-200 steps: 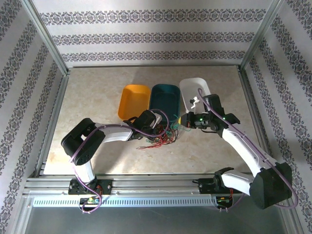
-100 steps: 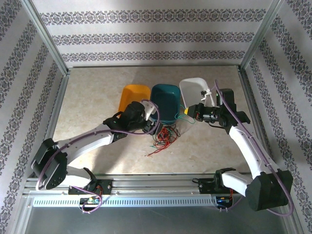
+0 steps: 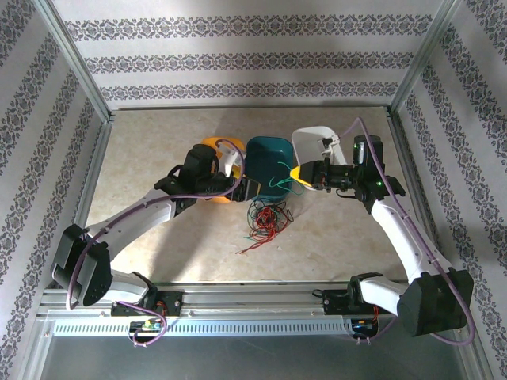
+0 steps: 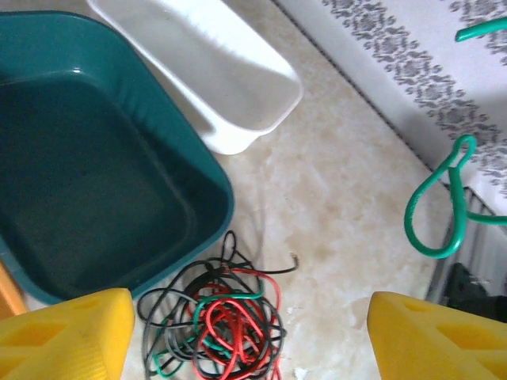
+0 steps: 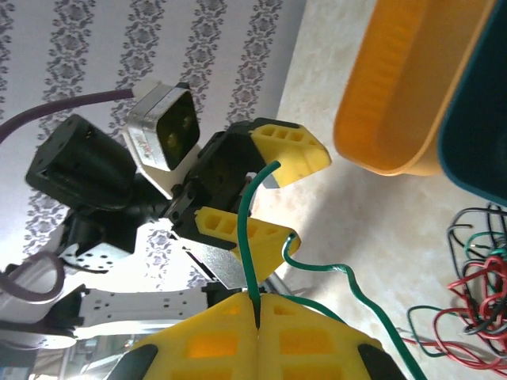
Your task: Untangle the cables
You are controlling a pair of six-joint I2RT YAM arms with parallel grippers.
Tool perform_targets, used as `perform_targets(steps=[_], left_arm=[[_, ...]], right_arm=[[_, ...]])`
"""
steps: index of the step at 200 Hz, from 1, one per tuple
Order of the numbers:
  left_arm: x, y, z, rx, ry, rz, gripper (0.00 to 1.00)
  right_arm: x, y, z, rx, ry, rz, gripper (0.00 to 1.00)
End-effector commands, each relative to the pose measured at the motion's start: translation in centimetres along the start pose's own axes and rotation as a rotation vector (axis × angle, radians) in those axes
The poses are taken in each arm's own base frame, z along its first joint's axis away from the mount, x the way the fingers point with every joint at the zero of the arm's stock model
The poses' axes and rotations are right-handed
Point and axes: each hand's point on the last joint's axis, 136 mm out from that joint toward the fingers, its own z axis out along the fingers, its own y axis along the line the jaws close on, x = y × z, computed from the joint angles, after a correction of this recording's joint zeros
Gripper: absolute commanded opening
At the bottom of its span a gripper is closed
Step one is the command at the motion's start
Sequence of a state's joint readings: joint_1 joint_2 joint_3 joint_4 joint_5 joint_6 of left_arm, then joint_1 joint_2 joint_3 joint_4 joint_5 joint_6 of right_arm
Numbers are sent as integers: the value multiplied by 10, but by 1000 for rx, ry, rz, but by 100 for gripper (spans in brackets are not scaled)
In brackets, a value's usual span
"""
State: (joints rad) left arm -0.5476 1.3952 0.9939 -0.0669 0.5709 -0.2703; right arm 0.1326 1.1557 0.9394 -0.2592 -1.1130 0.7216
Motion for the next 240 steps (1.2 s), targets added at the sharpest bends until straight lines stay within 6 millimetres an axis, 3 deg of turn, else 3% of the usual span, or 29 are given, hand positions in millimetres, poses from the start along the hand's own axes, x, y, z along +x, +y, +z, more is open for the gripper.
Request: perform_targets(steps=[1,46,91,158,181,240], left_arm=[[-14,-27,-3,133,-9,17,77],[-20,-41,-5,214,-27,1,78],[-30,-45,6,267,-45,-30,64],[-38,-51,16,309,-58,-38,59],[-38,-51,24,316,-53,-51,49],[-34,-41,36,263,-43,-77,7]], right_arm=[[-1,8,-1,-58,15,2,0],[-1,10,-1,-73,14,11,0],[0,9,-1,-77,11,18,0],[3,6,2,-78,12,28,0],[4,6,4,-78,14,27,0],[-3,8,3,-64,-31,6,0]])
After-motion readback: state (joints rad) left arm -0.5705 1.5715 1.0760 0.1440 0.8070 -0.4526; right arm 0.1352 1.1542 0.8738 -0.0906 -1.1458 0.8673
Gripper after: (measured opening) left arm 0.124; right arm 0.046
